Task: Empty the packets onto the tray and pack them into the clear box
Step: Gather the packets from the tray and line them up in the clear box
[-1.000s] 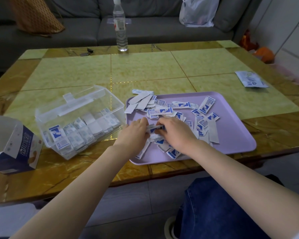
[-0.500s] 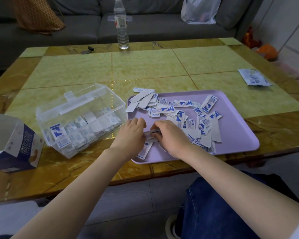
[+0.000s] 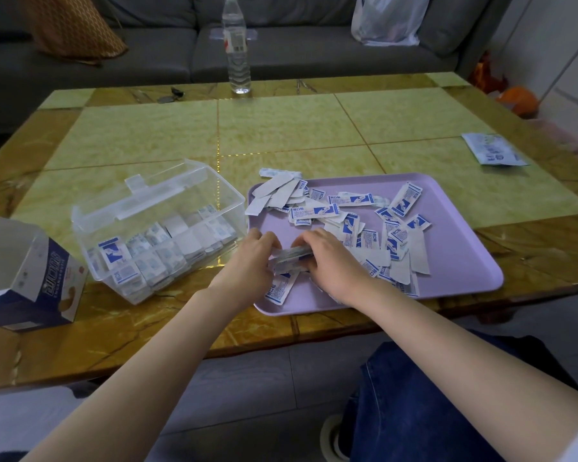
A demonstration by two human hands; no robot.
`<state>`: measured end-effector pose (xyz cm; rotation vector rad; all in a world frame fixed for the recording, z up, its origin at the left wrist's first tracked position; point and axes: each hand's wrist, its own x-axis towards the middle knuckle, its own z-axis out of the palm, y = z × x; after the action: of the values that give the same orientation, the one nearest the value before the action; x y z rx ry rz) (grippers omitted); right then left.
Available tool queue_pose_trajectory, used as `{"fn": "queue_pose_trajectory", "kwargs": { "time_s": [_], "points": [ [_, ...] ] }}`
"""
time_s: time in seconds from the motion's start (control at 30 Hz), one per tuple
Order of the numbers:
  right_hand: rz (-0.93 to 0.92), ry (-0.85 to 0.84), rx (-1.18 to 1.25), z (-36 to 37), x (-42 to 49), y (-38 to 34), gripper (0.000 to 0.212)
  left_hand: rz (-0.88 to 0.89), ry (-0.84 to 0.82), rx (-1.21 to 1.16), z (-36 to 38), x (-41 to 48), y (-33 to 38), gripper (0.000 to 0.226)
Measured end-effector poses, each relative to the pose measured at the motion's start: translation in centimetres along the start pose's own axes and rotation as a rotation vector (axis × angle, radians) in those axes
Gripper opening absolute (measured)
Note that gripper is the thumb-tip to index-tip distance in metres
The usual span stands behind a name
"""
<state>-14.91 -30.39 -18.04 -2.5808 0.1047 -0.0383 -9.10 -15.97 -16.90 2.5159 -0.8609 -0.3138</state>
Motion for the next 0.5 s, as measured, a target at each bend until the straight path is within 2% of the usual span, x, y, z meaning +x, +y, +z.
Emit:
{"fn": "queue_pose_trajectory", "kwargs": {
  "time_s": [0.13, 0.23, 0.43, 0.5],
  "points": [
    [-0.004, -0.01, -0.001, -0.1, 0.2, 0.2, 0.02, 0.015, -0.021, -0.029, 0.4, -0.2, 0.1, 0.036],
    [-0.013, -0.027, -0.001, -0.2, 0.1, 0.1, 0.022, 0.038, -0.019, 0.066, 0.7, -0.1, 0.2, 0.024],
    [-0.122, 0.035, -0.215, -0.1, -0.7, -1.2, 0.05, 0.06, -0.04, 0.406, 1.5, 0.2, 0.7, 0.025],
    [-0.164, -0.015, -0.325, -0.1, -0.9, -1.5, 0.055, 0.063, -0.034, 0.467, 1.6, 0.1, 1.0, 0.027]
  ]
}}
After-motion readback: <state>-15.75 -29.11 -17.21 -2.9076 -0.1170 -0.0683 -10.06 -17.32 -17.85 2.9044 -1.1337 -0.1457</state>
